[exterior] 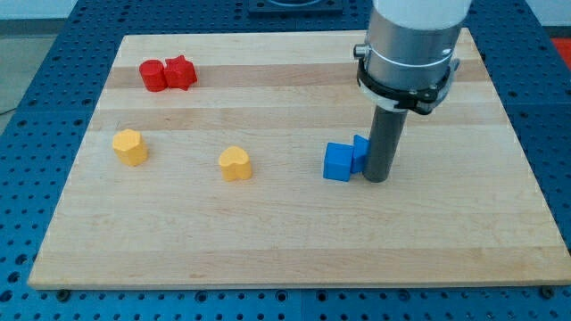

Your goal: Move the heart to the top right of the yellow hexagon

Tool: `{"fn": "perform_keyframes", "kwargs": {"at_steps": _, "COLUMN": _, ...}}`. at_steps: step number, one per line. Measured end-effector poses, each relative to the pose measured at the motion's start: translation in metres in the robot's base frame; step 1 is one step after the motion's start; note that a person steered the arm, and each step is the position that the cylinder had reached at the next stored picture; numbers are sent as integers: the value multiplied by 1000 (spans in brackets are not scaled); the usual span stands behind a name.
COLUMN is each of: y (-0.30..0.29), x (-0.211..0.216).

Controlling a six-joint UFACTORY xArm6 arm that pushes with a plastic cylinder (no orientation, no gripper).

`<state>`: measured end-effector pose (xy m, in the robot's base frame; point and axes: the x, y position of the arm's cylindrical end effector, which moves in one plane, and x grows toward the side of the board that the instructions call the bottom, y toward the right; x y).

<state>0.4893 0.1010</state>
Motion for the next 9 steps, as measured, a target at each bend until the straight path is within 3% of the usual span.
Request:
{"fn": "perform_keyframes", "kwargs": {"at_steps": 1, "y": 52, "x": 3}}
{"fn": "perform_keyframes", "kwargs": {"at_steps": 2, "y": 40, "x": 46}}
{"fn": "perform_keyframes", "kwargs": {"at_steps": 3, "y": -31, "x": 75}}
{"fn": "perform_keyframes", "kwargs": {"at_steps": 6, "y": -117, "x": 19}}
{"fn": "perform_keyframes", "kwargs": {"at_steps": 8, "y": -197, "x": 6}}
{"fn": "perform_keyframes", "kwargs": {"at_steps": 9, "y": -188, "x": 3}}
